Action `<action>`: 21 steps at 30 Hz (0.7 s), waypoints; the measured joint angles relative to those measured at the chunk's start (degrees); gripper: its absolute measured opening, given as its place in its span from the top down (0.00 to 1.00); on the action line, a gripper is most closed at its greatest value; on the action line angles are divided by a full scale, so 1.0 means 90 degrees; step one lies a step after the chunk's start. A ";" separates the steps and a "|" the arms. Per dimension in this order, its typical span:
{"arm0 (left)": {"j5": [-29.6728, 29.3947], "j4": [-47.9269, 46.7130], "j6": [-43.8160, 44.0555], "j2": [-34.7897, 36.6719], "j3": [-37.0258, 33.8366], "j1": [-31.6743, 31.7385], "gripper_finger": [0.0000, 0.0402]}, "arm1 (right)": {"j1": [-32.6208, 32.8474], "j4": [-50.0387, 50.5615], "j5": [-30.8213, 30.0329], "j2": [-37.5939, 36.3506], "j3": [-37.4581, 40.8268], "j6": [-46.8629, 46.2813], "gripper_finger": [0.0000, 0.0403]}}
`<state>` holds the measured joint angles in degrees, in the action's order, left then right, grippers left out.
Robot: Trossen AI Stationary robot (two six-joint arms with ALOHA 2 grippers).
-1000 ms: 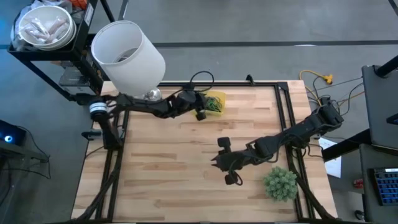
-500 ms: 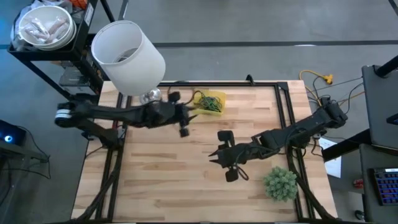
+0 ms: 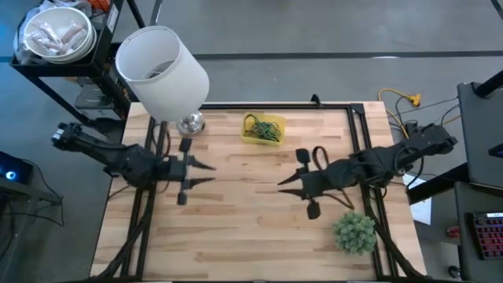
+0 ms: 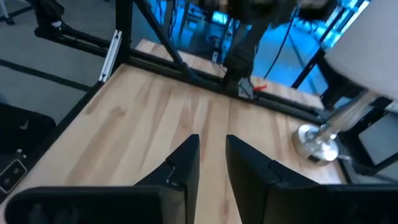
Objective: Pick and place rubber bands into bin
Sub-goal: Return to Home Position
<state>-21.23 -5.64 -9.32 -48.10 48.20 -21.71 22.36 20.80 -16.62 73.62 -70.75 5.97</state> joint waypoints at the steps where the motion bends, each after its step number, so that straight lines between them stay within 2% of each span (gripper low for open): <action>1: 0.0001 0.0079 -0.0009 0.0135 -0.0196 -0.0107 0.74 | -0.0001 -0.0035 0.0003 -0.0080 0.0031 0.0075 0.82; 8: -0.0246 0.1350 -0.0051 0.1121 -0.1884 -0.0212 0.74 | -0.0016 -0.0656 0.0082 -0.0633 0.0746 0.0338 0.82; 14: -0.0358 0.1567 -0.0182 0.2337 -0.2944 -0.0210 0.74 | -0.0147 -0.1483 0.0217 -0.1542 0.1867 0.0370 0.82; 21: 0.0203 0.1676 -0.1055 0.3675 -0.3832 -0.0207 0.74 | -0.0432 -0.2843 0.0822 -0.2733 0.3644 0.0664 0.82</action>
<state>-19.40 9.44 -18.82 -15.02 13.71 -23.57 18.48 -4.79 -9.23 49.02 -37.95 11.95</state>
